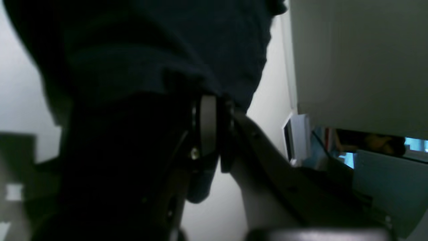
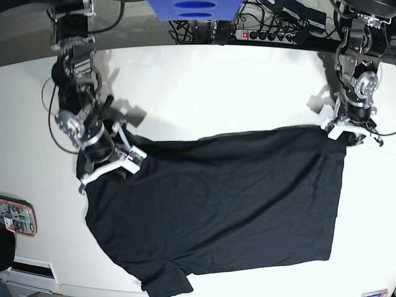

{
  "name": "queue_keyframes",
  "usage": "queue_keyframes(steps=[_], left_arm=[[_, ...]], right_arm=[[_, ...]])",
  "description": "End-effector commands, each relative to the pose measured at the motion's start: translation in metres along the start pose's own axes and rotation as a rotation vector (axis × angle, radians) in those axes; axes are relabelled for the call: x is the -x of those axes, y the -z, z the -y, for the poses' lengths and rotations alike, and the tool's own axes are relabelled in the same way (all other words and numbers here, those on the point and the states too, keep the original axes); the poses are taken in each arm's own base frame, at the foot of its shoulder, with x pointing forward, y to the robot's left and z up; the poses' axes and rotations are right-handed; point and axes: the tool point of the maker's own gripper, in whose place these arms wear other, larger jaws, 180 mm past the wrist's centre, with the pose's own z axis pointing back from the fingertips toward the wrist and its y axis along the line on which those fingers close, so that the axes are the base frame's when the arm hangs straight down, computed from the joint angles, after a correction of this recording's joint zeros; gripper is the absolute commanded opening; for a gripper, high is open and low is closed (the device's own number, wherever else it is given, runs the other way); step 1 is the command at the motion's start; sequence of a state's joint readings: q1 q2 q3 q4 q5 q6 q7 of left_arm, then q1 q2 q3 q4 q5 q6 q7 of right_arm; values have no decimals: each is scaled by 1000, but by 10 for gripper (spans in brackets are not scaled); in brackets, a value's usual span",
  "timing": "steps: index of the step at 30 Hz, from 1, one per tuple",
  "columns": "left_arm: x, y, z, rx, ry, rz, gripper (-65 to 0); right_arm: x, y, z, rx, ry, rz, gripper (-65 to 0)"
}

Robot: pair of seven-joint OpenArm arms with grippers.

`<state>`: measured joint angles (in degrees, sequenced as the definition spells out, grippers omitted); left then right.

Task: Fold the T-shirt properly
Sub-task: 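Lift both held corners and pull them toward the shirt's hem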

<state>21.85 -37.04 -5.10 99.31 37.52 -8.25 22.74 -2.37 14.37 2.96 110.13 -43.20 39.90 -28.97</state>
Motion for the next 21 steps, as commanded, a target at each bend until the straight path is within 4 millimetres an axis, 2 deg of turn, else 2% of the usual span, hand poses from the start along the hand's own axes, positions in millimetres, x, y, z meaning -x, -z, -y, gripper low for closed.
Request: queue_keyframes(steps=[1, 3, 8, 14, 18, 21], left_arm=[[-5, 3, -24, -66, 12, 16, -650], [-15, 7, -31, -82, 7, 35, -650], [-12, 21, -39, -96, 4, 14, -650], [-14, 51, -20, -35, 38, -11, -650], [-30, 51, -34, -66, 27, 27, -650], [-33, 49, -39, -79, 31, 34, -650]], right_arm=[[-10, 0, 18, 48, 5, 35, -650], [-10, 2, 22, 55, 5, 35, -650], [-3, 15, 23, 35, 16, 16, -650], [18, 41, 12, -35, 46, -37, -650], [10, 49, 12, -50, 27, -24, -650], [11, 51, 10, -57, 28, -27, -650]])
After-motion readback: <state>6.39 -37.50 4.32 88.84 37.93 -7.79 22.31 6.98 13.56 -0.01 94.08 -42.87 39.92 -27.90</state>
